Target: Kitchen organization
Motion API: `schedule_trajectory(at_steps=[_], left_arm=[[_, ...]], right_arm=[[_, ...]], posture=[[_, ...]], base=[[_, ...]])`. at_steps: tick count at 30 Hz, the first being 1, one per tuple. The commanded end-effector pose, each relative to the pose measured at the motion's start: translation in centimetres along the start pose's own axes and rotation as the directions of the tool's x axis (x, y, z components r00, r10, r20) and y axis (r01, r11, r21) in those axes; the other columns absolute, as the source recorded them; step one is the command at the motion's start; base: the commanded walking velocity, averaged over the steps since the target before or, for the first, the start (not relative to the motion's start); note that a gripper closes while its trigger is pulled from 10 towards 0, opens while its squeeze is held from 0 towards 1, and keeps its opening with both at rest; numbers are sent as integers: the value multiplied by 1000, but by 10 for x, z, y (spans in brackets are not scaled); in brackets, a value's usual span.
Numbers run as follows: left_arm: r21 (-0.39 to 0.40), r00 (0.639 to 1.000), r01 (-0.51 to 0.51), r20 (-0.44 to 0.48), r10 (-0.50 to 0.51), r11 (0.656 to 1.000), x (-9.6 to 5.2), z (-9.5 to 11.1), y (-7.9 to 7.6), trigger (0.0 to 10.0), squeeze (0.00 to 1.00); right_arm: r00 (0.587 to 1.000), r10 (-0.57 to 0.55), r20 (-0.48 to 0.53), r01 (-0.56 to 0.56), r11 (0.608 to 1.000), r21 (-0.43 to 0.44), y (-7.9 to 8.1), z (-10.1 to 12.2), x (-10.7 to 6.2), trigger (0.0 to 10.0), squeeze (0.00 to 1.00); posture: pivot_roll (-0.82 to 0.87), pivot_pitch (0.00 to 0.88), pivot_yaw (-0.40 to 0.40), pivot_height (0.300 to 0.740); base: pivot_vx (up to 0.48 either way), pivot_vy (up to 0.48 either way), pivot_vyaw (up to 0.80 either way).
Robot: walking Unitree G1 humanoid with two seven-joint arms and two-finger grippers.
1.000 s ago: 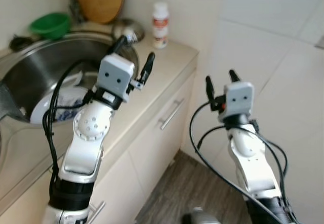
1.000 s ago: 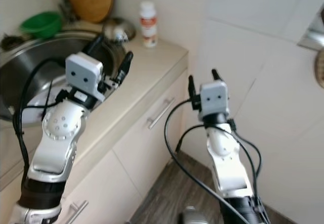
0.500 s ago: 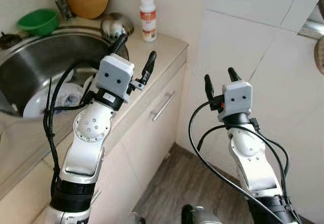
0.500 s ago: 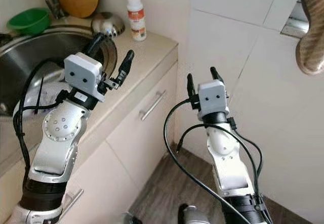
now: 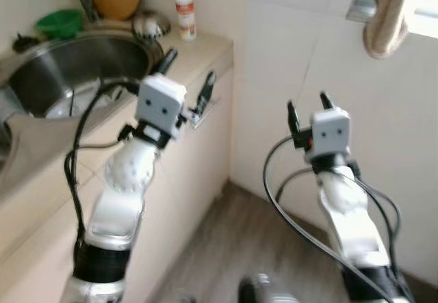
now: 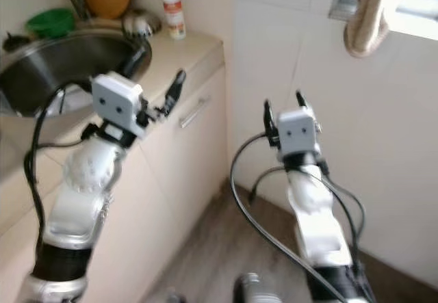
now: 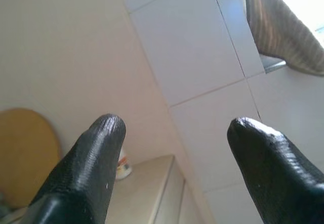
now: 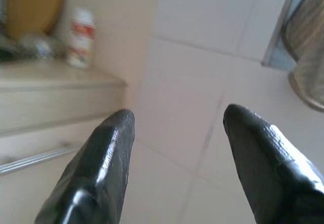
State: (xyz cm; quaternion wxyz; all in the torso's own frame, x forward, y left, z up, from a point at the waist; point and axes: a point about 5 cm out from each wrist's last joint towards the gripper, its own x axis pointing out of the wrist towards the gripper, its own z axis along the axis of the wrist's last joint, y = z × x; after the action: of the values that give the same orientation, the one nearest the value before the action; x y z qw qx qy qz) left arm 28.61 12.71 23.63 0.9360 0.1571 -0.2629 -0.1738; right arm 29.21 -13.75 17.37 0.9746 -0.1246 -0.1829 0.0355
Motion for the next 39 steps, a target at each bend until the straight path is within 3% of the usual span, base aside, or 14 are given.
schedule_trajectory(at_steps=[1,21,24,26,28,30,34,39], left_arm=[[-2,1000,11,7,-11,1000,0,1,-2,10000,0],[13,997,-9,-75,10,1000,-5,-16,-1,10000,0],[10,993,10,-118,-8,1000,-10,-25,-6,10000,0],[38,972,55,-230,-44,998,-23,-48,-17,10000,0],[47,966,65,-255,-51,997,-26,-53,-19,10000,0],[21,941,93,-328,-81,995,-39,-65,-30,10000,0],[19,932,107,-349,-94,994,-44,-68,-35,10000,0],[68,936,90,-346,-61,994,-38,-71,-33,10000,0]], right_arm=[[1000,4,1,-4,1000,4,0,1,1,10000,0],[998,-32,-54,32,999,0,-7,-6,2,10000,0],[998,-27,-53,27,1000,-8,-8,-6,1,10000,0],[998,-22,-56,21,1000,-20,-10,-7,-1,10000,0],[998,-21,-57,19,1000,-23,-10,-7,-1,10000,0],[998,-15,-68,13,999,-33,-12,-9,-3,10000,0],[997,-6,-83,2,999,-42,-13,-11,-5,10000,0],[996,25,-91,-29,998,-47,-5,-12,-4,10000,0]], posture=[[-99,37,34,740],[-104,44,32,740],[-106,44,34,740],[-108,46,35,740],[-108,46,35,740],[-114,48,38,740],[-113,50,38,740],[-112,47,36,740]], base=[[-300,0,-600],[-41,0,-790],[0,0,-800],[0,0,-800],[0,0,-800],[0,0,-800],[0,0,-800],[0,0,-800]])
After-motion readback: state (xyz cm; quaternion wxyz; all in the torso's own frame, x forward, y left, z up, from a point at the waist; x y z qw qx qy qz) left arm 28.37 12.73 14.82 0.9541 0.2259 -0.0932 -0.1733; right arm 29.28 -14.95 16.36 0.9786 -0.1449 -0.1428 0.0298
